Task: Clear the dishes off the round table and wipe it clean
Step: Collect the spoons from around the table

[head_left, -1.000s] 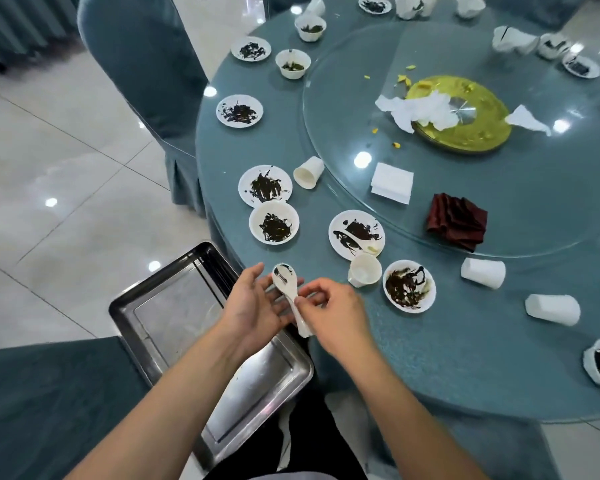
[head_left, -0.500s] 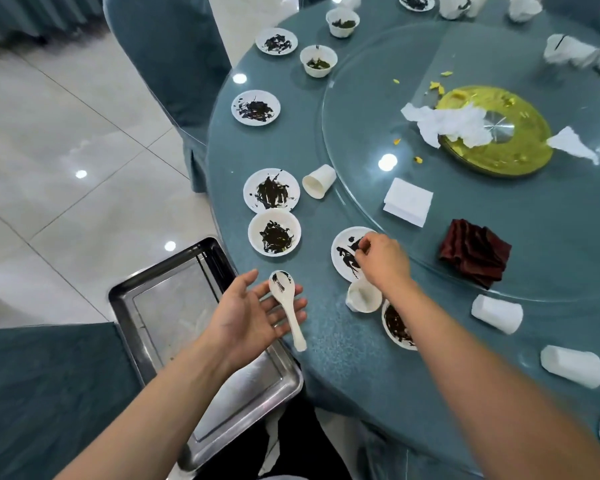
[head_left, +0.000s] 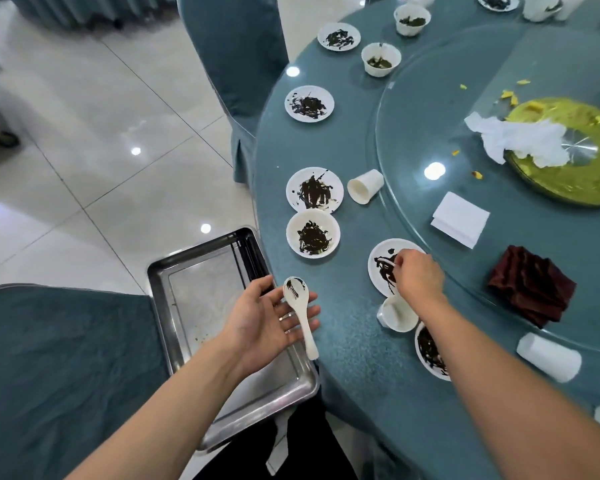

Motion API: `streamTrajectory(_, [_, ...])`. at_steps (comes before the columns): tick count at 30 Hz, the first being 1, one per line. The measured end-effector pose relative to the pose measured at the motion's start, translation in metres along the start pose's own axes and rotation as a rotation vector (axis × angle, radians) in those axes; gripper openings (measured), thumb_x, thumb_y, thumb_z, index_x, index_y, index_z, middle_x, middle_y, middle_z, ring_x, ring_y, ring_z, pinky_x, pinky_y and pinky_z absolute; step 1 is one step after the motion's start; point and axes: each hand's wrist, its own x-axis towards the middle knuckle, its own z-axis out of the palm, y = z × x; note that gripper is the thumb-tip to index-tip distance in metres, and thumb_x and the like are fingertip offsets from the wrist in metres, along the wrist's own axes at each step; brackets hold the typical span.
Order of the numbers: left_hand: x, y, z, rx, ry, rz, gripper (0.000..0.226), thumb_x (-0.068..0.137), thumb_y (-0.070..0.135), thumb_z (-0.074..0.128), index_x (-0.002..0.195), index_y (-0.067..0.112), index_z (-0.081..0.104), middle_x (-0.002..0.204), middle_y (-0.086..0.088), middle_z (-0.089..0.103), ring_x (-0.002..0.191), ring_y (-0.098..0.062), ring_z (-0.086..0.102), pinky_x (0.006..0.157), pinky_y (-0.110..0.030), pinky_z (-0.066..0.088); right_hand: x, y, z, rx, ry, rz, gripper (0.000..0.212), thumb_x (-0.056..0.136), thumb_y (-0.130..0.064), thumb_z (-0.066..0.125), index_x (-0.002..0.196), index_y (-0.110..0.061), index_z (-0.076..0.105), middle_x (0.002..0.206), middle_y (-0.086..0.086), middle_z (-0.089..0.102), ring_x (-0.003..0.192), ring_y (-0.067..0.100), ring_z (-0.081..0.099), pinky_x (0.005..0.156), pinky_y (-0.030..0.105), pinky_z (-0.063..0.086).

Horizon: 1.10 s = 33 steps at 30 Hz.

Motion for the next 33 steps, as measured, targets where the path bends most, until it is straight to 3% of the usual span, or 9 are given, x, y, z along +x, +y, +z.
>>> streamTrajectory(5, [-0.002,0.002,-0.001,-0.013,-0.012,0.002,0.061,0.102,0.041,0.039,0.139,-0.005,0.052,0.133,-0.029,0.061,0.111,-0.044,0.061,0.099,-0.054,0.050,-0.014,-0.002,-0.022,0.493,0.074,0.074,0.009,0.093,-0.031,0.051,0.091,-0.030,0.060,0.082,0.000,0.074,0.080,0.028,0.071,0.071,0.040,0.057])
streamTrajectory(8, [-0.001,0.004,-0.005,-0.022,-0.015,0.005,0.060,0.102,0.040,0.040,0.140,-0.005,0.051,0.133,-0.029,0.061,0.112,-0.044,0.060,0.104,-0.056,0.047,-0.043,-0.017,-0.046,0.775,0.119,0.059,0.009,0.093,-0.025,0.058,0.085,-0.026,0.063,0.071,-0.006,0.073,0.070,0.012,0.071,0.072,0.037,0.058])
streamTrajectory(13, [0.005,0.003,-0.020,-0.050,-0.011,-0.001,0.057,0.102,0.039,0.041,0.135,-0.006,0.054,0.135,-0.029,0.060,0.111,-0.043,0.060,0.112,-0.059,0.040,-0.110,-0.065,-0.051,0.931,0.031,-0.091,0.018,0.089,-0.010,0.068,0.083,-0.025,0.063,0.074,-0.010,0.069,0.071,0.009,0.066,0.072,0.024,0.052])
streamTrajectory(16, [0.009,0.002,-0.030,-0.060,0.008,0.010,0.052,0.102,0.038,0.040,0.129,-0.004,0.057,0.130,-0.029,0.063,0.109,-0.042,0.061,0.110,-0.059,0.043,-0.145,-0.095,-0.037,0.907,-0.049,-0.186,0.022,0.089,-0.007,0.068,0.092,-0.027,0.058,0.076,-0.012,0.066,0.071,0.005,0.063,0.066,0.017,0.050])
streamTrajectory(18, [0.010,0.001,-0.040,-0.050,0.034,0.017,0.047,0.102,0.038,0.041,0.124,0.001,0.059,0.118,-0.024,0.069,0.102,-0.038,0.065,0.098,-0.053,0.051,-0.163,-0.113,-0.028,0.873,-0.104,-0.247,0.024,0.091,-0.013,0.067,0.100,-0.030,0.051,0.077,-0.011,0.068,0.071,0.002,0.065,0.065,0.017,0.050])
streamTrajectory(22, [0.013,-0.002,-0.065,-0.069,0.089,0.012,0.039,0.099,0.038,0.043,0.118,0.008,0.060,0.105,-0.014,0.068,0.087,-0.029,0.065,0.081,-0.040,0.050,-0.182,-0.134,0.001,0.743,-0.237,-0.286,0.019,0.089,-0.027,0.069,0.104,-0.031,0.058,0.078,-0.012,0.071,0.070,0.002,0.067,0.070,0.032,0.055])
streamTrajectory(24, [0.014,-0.003,-0.079,-0.080,0.114,0.024,0.035,0.097,0.034,0.047,0.112,0.007,0.063,0.108,-0.015,0.070,0.088,-0.029,0.064,0.080,-0.040,0.049,-0.187,-0.142,0.012,0.676,-0.248,-0.279,0.012,0.088,-0.032,0.071,0.097,-0.030,0.064,0.077,-0.012,0.072,0.070,0.004,0.067,0.069,0.036,0.056])
streamTrajectory(28, [0.019,-0.005,-0.105,-0.130,0.181,0.046,0.024,0.093,0.022,0.051,0.103,0.005,0.065,0.113,-0.018,0.071,0.100,-0.032,0.058,0.081,-0.040,0.049,-0.193,-0.159,0.028,0.568,-0.261,-0.298,0.012,0.087,-0.036,0.073,0.085,-0.025,0.067,0.068,-0.013,0.068,0.064,0.006,0.064,0.063,0.028,0.052])
streamTrajectory(33, [0.036,-0.011,-0.137,-0.169,0.252,0.080,0.027,0.097,0.010,0.049,0.117,-0.002,0.063,0.123,-0.023,0.069,0.095,-0.030,0.066,0.089,-0.045,0.052,-0.194,-0.182,0.059,0.494,-0.274,-0.318,0.019,0.087,-0.040,0.072,0.078,-0.024,0.066,0.064,-0.012,0.067,0.060,0.007,0.062,0.060,0.029,0.051])
